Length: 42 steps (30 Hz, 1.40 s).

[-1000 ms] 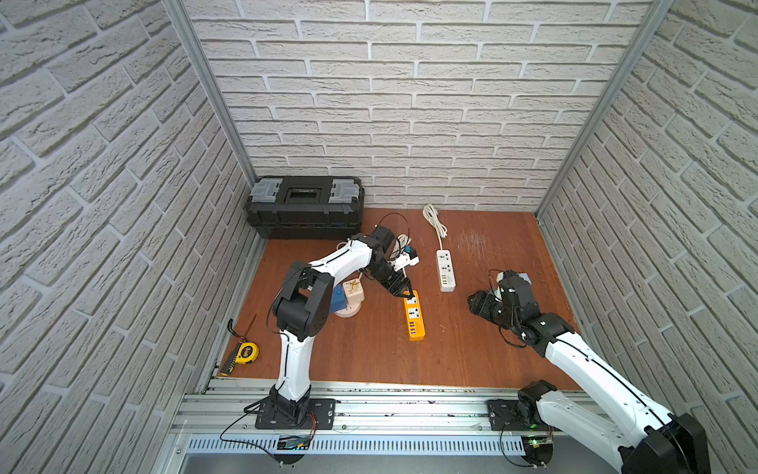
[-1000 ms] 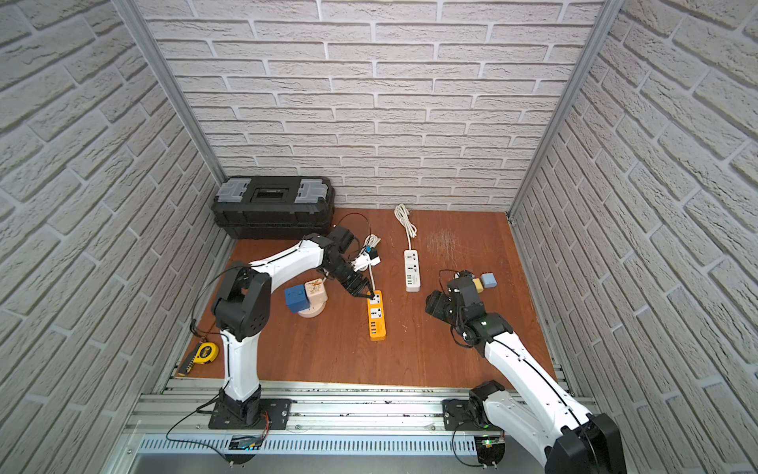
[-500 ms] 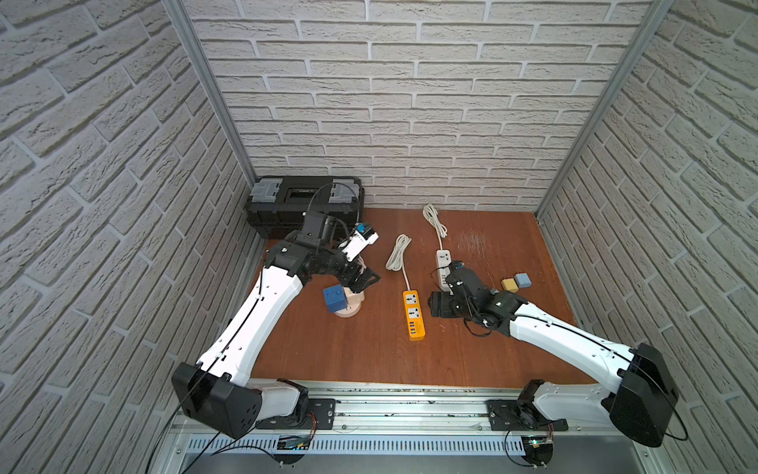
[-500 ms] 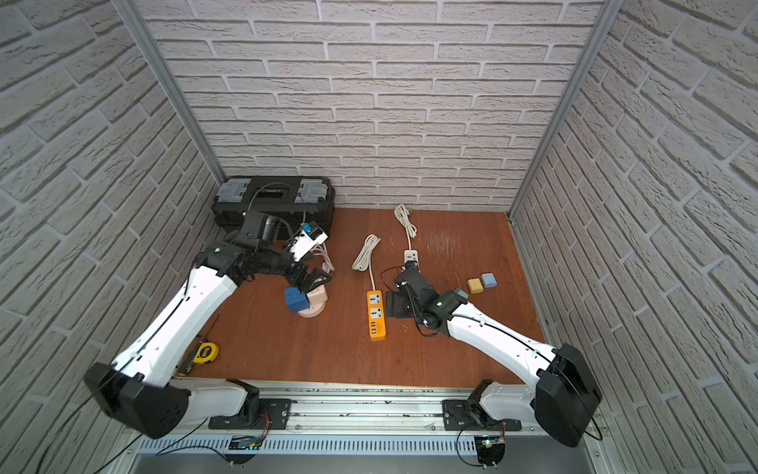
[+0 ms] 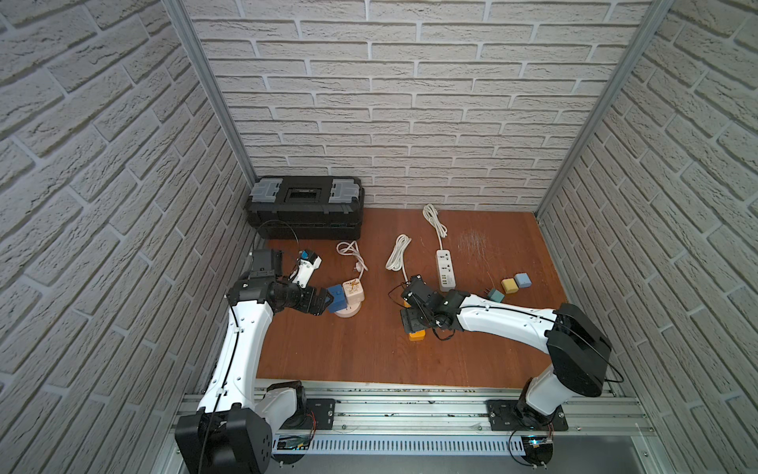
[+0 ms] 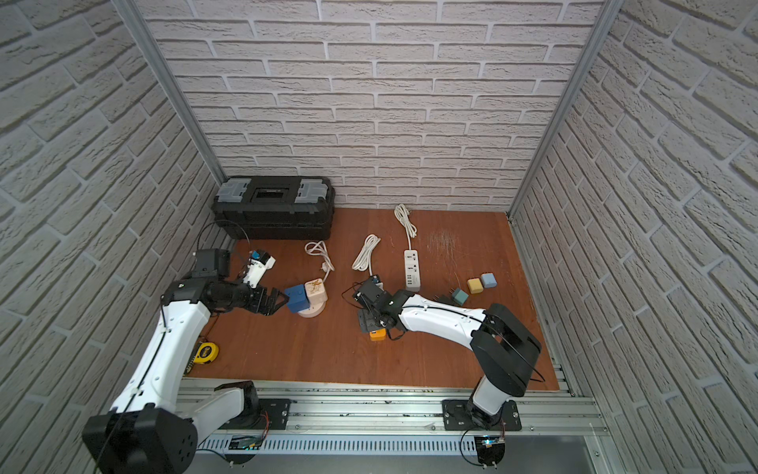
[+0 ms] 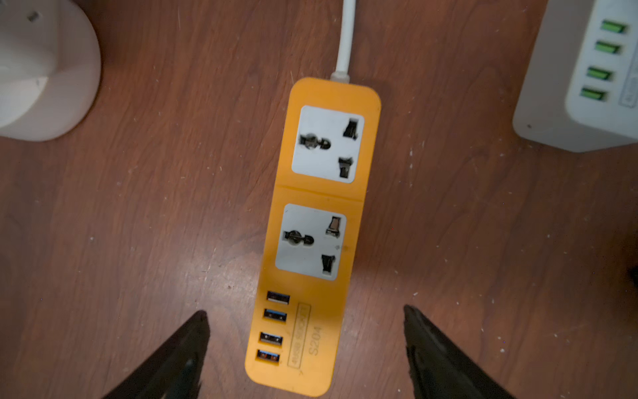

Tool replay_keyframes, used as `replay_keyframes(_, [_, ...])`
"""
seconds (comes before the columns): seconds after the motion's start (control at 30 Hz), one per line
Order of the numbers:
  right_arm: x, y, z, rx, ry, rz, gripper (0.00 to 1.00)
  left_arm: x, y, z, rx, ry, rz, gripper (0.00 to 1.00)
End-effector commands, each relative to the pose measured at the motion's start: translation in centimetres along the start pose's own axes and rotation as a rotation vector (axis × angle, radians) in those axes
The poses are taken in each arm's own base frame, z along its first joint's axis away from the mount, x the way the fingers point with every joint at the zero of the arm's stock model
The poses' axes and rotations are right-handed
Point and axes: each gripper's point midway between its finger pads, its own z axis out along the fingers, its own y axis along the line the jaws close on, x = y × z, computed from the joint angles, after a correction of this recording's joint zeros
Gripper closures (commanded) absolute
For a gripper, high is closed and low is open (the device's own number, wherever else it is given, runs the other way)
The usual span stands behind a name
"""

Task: Pull the plug off the socket
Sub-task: Move the socket to the center of the board.

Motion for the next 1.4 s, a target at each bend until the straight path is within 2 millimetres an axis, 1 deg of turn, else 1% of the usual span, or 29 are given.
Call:
replay_keyframes(0.0, [0.1, 0.8, 0.6, -0.006, 0.014, 0.01, 0.18, -0.1, -0.4, 0.7, 0.038, -0.023, 0.002, 0.08])
replay_keyframes(0.13, [1.0, 0.5, 1.8, 0.032, 0.05, 0.014, 0.23, 0.1, 1.5, 1.1, -0.063, -0.013, -0.025, 0.09])
replay_keyframes(0.2, [1.2, 0.1, 2.2, 0.06, 0.061, 0.018, 0.26, 0.3, 1.6, 1.3, -0.062, 0.0, -0.036, 0.1])
replay_keyframes(0.3, [1.3, -0.2, 2.6, 0.081, 0.059, 0.031, 0.34, 0.4, 2.0, 1.5, -0.071, 0.011, -0.038, 0.12])
replay_keyframes(0.4, [0.9, -0.3, 2.8, 0.096, 0.049, 0.037, 0.45, 0.5, 1.9, 1.6, -0.07, 0.006, -0.032, 0.12])
replay_keyframes(0.5, [-0.3, -0.6, 2.9, 0.124, 0.04, 0.034, 0.58, 0.6, 1.6, 1.5, -0.062, 0.002, -0.027, 0.11])
replay_keyframes(0.53, [-0.8, -0.6, 2.9, 0.127, 0.04, 0.034, 0.6, 0.6, 1.6, 1.5, -0.061, 0.001, -0.027, 0.11])
replay_keyframes(0.7, [-3.9, -0.5, 3.7, 0.124, 0.025, 0.008, 0.62, 0.6, 1.6, 1.4, -0.065, -0.002, -0.022, 0.11])
replay_keyframes(0.83, [-6.4, -0.7, 4.8, 0.115, 0.024, -0.001, 0.64, 0.6, 1.6, 1.4, -0.064, -0.006, -0.02, 0.1])
replay_keyframes(0.9, [-7.0, -0.9, 6.2, 0.117, 0.046, -0.021, 0.64, 0.6, 1.5, 1.4, -0.062, -0.005, -0.021, 0.1])
replay_keyframes(1.03, [-9.0, -1.3, 7.5, 0.106, 0.053, -0.059, 0.62, 0.6, 1.5, 1.5, -0.057, -0.002, -0.022, 0.1])
replay_keyframes(1.13, [-10.0, -2.1, 8.5, 0.111, 0.067, -0.079, 0.61, 0.7, 1.4, 1.6, -0.048, 0.003, -0.025, 0.1])
replay_keyframes(1.3, [-11.4, -3.9, 9.1, 0.107, 0.06, -0.065, 0.58, 0.8, 1.3, 1.7, -0.04, 0.008, -0.028, 0.1])
replay_keyframes(1.37, [-11.7, -4.4, 9.0, 0.115, 0.061, -0.07, 0.53, 0.8, 1.3, 1.8, -0.038, 0.011, -0.028, 0.1])
